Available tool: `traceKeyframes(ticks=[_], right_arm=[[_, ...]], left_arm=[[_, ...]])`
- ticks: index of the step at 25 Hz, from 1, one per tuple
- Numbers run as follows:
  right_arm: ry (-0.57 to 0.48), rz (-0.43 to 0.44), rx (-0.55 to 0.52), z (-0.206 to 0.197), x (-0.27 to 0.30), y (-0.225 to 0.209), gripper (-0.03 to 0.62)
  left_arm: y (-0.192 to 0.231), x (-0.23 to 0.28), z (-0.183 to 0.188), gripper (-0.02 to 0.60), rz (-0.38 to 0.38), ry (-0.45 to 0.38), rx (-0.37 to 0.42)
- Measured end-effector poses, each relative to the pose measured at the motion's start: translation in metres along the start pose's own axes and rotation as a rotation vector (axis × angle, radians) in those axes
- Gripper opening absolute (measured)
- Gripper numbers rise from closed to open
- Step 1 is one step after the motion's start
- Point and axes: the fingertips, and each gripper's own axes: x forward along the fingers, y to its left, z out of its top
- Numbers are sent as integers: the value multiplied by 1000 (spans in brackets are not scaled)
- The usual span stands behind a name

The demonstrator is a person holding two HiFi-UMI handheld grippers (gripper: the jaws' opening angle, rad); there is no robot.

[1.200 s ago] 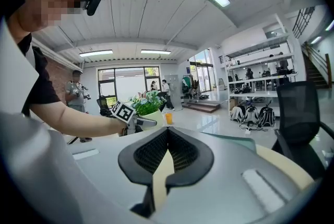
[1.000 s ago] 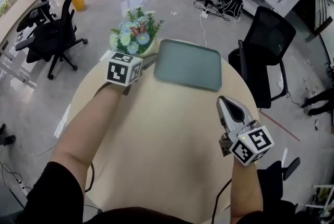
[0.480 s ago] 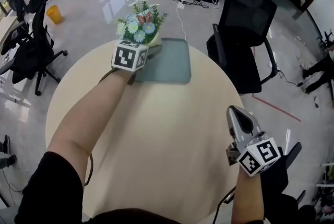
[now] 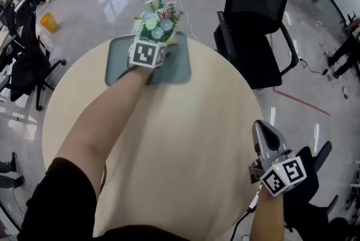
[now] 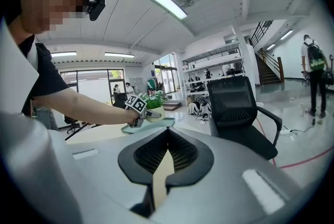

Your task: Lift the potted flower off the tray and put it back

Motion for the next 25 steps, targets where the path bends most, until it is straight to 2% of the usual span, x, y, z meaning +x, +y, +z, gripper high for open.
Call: traceKeyframes(ticks=[10,11,14,16,21,25], right_arm=[[10,-17,31,-21,-3,-14,14],[11,-19,33,-21,-3,-15,14],[8,-21,41,-23,-1,-17,14],[6,-16,48,-25,1,-14,14],[5,-2,56,-23,5,-1,14],[2,1,52,-16,3,9,14]], left_arm=[[-17,31,-12,534,29,16,90],[-18,35,-16,534,25,25,88],[-21,49,-35,534,-1,69,8],[-22,50,-37,534,-5,81,-16],[-25,42,-47,535,-44,137,-19],[-26,23,-51,537,-67,148,-6]])
